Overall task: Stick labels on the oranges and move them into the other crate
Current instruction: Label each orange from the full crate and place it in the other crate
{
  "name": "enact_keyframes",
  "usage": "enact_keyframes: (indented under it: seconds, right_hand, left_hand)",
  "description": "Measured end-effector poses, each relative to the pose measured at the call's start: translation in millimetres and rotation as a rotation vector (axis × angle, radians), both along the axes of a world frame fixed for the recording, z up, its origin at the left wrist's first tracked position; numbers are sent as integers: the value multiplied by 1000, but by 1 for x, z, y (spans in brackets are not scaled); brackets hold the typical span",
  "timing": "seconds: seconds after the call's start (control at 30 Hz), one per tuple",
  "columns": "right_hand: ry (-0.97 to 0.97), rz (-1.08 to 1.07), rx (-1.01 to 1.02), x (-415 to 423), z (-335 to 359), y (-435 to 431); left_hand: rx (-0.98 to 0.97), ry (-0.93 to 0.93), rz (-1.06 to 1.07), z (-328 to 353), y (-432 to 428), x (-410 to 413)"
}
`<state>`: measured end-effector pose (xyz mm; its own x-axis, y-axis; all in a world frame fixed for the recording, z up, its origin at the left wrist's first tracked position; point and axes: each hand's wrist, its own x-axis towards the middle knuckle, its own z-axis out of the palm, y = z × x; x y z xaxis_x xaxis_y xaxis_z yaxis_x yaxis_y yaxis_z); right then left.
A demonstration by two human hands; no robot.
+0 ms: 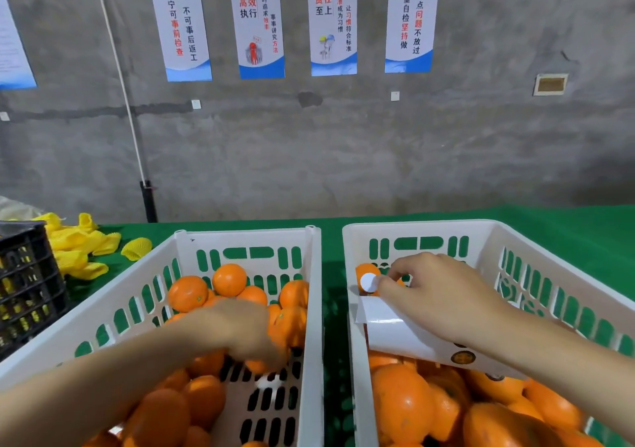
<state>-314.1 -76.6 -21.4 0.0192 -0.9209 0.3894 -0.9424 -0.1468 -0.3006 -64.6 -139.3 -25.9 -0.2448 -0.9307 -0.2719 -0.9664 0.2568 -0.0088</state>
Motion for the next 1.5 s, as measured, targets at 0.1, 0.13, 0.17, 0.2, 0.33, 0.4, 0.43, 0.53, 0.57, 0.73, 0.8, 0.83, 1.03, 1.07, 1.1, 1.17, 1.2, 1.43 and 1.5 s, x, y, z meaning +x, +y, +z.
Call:
enact_keyframes:
  seconds: [0.1,0.13,0.17,0.2,0.33,0.4,0.43,0.53,0.57,0.73,0.8,0.83,1.03,1.07,1.1,1.17,1.2,1.43,1.5]
  right_hand:
    - [2,3,-12,0,-1,0]
    - [-13,16,2,0,-1,0]
    - [-33,33,17,1,0,0]
    - [-51,46,25,1,0,1]
    - [-66,62,-5,3,1,2]
    - [-48,63,-11,6,3,2]
    - [-43,56,-22,7,4,3]
    - [-44,21,-113,7,10,4]
    - [-44,13,-164,7,13,5]
    - [6,68,-380,12,20,13]
    - [31,116,-433,15,19,16]
    - [31,132,-457,17,19,17]
    - [27,148,-449,19,18,20]
    - [27,145,-454,18,18,20]
    - [27,144,-464,19,18,20]
    - [27,156,-488,20,19,21]
    - [31,172,-499,21,19,22]
    - [114,404,-403,21,22,26]
    - [121,452,-377,21,22,26]
  left_hand:
    - [-290,287,109,7,-27,17]
    - [-380,443,126,10,-31,19]
    - [-415,630,131,14,-32,18]
    - [-415,788,104,15,-28,15]
    - [-355,971,-70,7,0,-13]
    - [-328,959,-125,5,12,-26]
    - [-314,959,-136,6,15,-30]
    - [-312,908,-153,6,21,-30]
    - [-314,879,-156,5,22,-28]
    - [-303,840,-175,2,18,-23]
    - [-311,843,-214,0,17,-23]
    - [-313,840,-237,0,17,-24]
    - [-403,738,-358,-3,19,-29]
    - [-415,731,-365,-3,19,-29]
    - [-420,727,-371,-3,19,-29]
    - [-415,726,-384,-3,19,-29]
    - [-410,728,-392,-2,19,-29]
    - [-428,745,-427,-1,18,-29]
    - [-430,749,-436,-2,18,-29]
